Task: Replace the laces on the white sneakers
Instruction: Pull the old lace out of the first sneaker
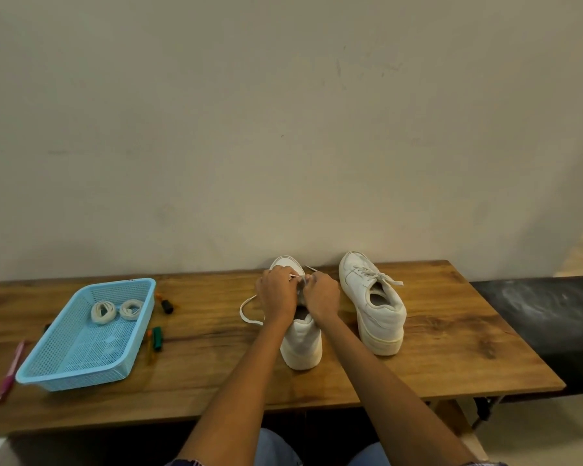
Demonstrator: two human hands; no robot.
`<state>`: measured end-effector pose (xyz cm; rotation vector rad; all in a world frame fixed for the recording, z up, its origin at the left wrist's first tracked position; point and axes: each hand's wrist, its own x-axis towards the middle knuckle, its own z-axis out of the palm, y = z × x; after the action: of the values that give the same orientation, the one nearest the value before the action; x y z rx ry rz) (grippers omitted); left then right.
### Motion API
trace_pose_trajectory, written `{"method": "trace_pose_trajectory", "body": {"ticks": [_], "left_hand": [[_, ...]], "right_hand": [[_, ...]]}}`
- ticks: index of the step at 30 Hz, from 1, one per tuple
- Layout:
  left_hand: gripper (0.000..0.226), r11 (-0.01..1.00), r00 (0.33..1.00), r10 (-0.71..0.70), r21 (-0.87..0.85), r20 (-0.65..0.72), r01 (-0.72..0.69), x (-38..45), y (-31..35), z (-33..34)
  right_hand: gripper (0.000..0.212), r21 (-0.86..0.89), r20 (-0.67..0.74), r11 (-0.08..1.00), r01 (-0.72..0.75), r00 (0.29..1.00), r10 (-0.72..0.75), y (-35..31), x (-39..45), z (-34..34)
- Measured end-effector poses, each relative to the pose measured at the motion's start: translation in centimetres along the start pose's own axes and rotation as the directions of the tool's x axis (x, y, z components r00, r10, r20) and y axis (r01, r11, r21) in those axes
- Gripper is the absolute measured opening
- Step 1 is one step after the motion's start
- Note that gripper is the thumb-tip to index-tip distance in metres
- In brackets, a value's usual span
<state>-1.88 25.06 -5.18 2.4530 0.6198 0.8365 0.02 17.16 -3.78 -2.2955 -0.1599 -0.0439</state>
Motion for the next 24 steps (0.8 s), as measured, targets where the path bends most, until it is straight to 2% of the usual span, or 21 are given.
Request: {"method": "trace_pose_trajectory", "body": {"ticks": [2, 4, 6, 8, 10, 12, 14, 17, 21, 24], "left_hand": [[0.017, 0.987, 0.995, -0.074, -0.147, -0.067, 0.064, 0.0, 0.0, -0.1], [0.018, 0.935, 0.958, -0.250, -0.292, -0.141, 0.201, -0.2, -0.3, -0.3], [0.019, 0.873, 0.907, -0.403, -0.350, -0.121, 0.340, -0.4, -0.8, -0.3], [0.018, 0.841, 0.885, -0.461, -0.350, -0.066, 0.412, -0.4, -1.2, -0.2], [0.024, 0.866, 0.905, -0.420, -0.330, -0.072, 0.375, -0.3, -0.9, -0.3], [0.034, 0.926, 0.950, -0.284, -0.293, -0.128, 0.237, -0.4, -0.5, -0.5], [0.034, 0.964, 0.978, -0.132, -0.252, -0.162, 0.089, -0.4, -0.1, -0.8], [0.024, 0.997, 0.998, 0.042, -0.067, -0.054, -0.046, -0.3, -0.3, -0.6], [0.025, 0.975, 0.993, 0.073, 0.202, 0.095, -0.091, -0.1, -0.4, -0.4], [0.030, 0.967, 0.991, 0.087, 0.230, 0.099, -0.108, 0.0, 0.0, -0.5]], "right_hand": [[0.025, 0.004, -0.003, 1.000, 0.003, 1.000, -0.003, 0.0, 0.0, 0.0], [0.025, 0.013, -0.006, 1.000, 0.003, 1.000, -0.003, 0.1, 0.0, 0.1], [0.026, 0.006, -0.005, 1.000, 0.005, 1.000, -0.005, 0.1, 0.0, 0.1], [0.028, -0.008, -0.005, 1.000, 0.004, 1.000, -0.004, 0.1, 0.0, 0.1], [0.028, -0.018, -0.004, 1.000, 0.005, 1.000, -0.005, 0.2, 0.1, 0.2], [0.027, -0.020, -0.010, 1.000, 0.004, 1.000, -0.005, 0.2, 0.2, 0.4], [0.025, -0.031, -0.015, 1.000, 0.002, 1.000, -0.003, 0.2, 0.1, 0.4], [0.027, -0.016, -0.022, 1.000, 0.001, 1.000, -0.001, 0.1, 0.1, 0.3], [0.029, -0.043, -0.027, 0.999, 0.008, 1.000, -0.010, 0.1, 0.1, 0.4], [0.028, -0.058, -0.019, 0.998, 0.014, 1.000, -0.016, 0.2, 0.2, 0.4]]}}
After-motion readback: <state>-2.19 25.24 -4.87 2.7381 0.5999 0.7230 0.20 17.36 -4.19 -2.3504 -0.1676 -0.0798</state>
